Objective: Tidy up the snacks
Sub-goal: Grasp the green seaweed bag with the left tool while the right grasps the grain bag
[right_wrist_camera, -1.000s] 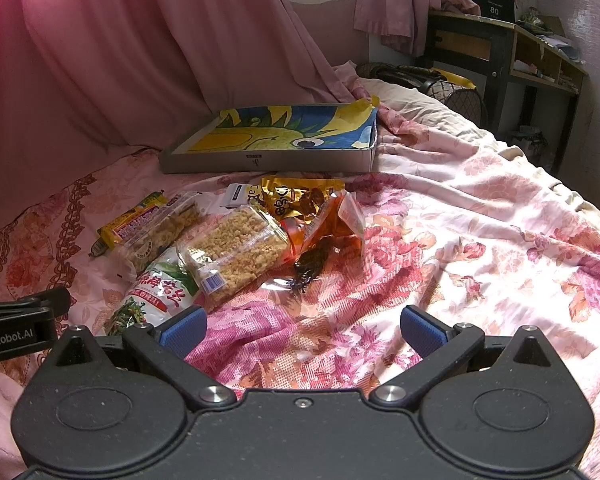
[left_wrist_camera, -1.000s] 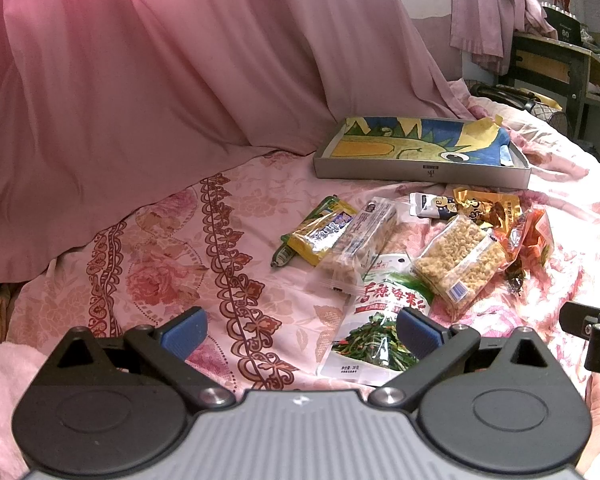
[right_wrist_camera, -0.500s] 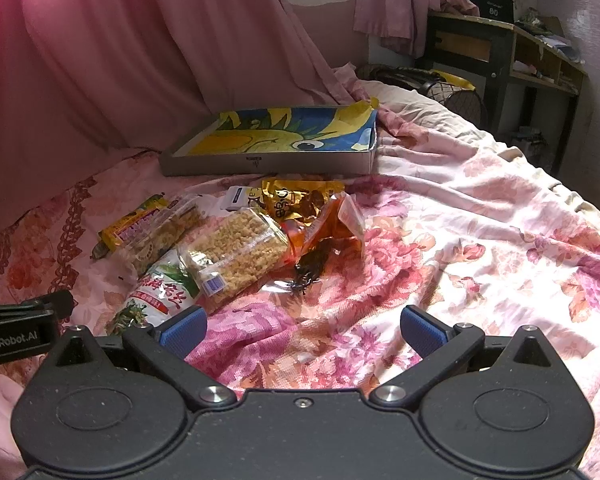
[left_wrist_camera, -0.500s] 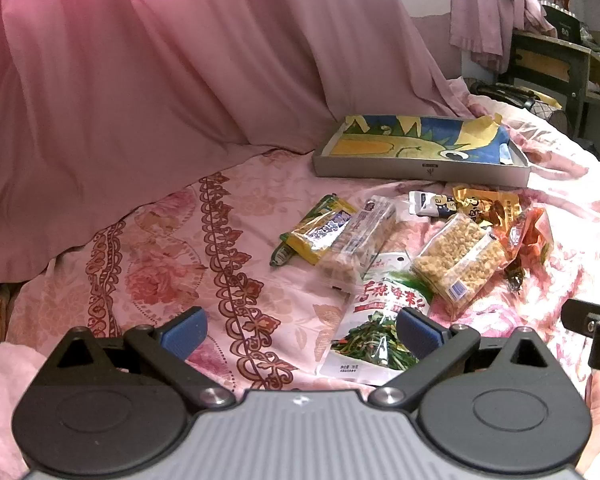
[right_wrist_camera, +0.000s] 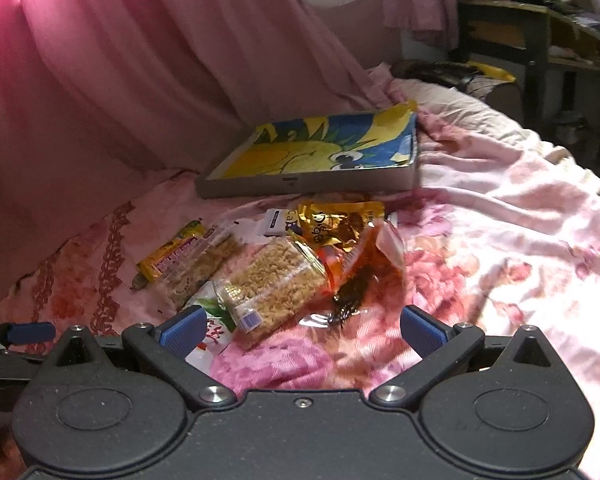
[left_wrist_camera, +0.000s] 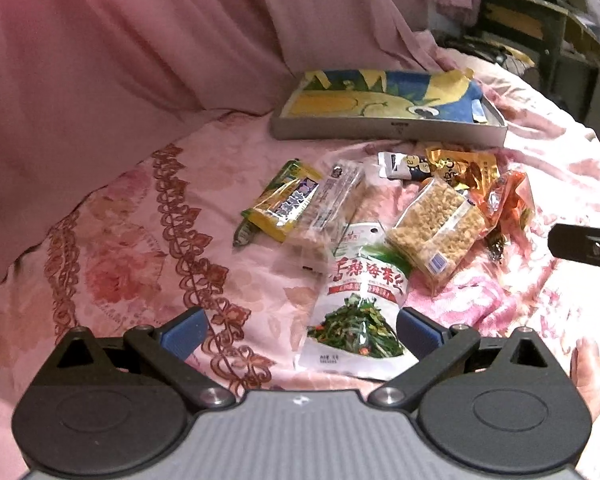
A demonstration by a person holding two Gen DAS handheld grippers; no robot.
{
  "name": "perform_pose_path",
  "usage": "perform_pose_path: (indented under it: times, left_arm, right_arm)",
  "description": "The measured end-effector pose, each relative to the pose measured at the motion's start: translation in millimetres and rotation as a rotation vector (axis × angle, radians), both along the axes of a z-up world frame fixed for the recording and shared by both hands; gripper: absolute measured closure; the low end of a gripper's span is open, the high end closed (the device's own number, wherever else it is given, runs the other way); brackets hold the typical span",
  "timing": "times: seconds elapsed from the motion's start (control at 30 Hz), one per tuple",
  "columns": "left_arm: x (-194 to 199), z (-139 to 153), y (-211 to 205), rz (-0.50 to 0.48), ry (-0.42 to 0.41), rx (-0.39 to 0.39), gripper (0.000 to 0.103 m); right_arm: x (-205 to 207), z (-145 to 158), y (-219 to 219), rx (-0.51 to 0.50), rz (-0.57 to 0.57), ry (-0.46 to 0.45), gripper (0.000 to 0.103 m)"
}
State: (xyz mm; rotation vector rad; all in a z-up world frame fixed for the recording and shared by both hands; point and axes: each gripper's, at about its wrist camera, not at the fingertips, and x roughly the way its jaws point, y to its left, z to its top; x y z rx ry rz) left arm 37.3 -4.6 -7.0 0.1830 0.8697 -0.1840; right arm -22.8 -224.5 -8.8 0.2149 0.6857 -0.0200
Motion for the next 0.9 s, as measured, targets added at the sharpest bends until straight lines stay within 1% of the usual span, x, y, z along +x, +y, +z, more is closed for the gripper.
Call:
perform_pose_path:
  times: [0.13, 0.27, 0.33, 0.4, 0.5, 0.63, 0.73, 0.9]
  left_arm:
    - [21, -4, -6, -0.072, 0.039, 0.006, 0.0]
    - [43, -16, -18, -0.191, 0.108, 0.003, 0.0]
    - [53, -22, -22, -0.238, 0.152, -0.013, 0.001]
    - [62, -27, -23, -0.265, 0.18, -0.032, 0.001]
    - [71, -34, -22, -0.269, 0.207, -0.047, 0.001]
    - [81, -44, -20, -0.253, 0.251, -0.036, 0.001]
    - [88, -52, -21, -0.251, 0.286, -0.027, 0.001]
    - [95, -59, -21, -0.228, 0.316, -0.047, 0.001]
  right_arm:
    - [31, -6, -6, 0.047, 0.049, 0.058, 0.001]
    - [60, -19, -7, 0.151, 0.055, 0.103, 0.001]
    - [71, -22, -6, 0.18, 0.04, 0.098, 0.001]
    - [83, -26, -2, 0.199, 0.046, 0.105, 0.0]
    - [101, -33, 2, 0.213, 0.023, 0.128, 0.001]
    - [121, -50, 1, 0.264, -0.015, 0.201, 0.001]
    - [133, -62, 0, 0.292, -0.057, 0.255, 0.001]
    - [146, -77, -4, 0.343, -0.132, 0.319, 0.001]
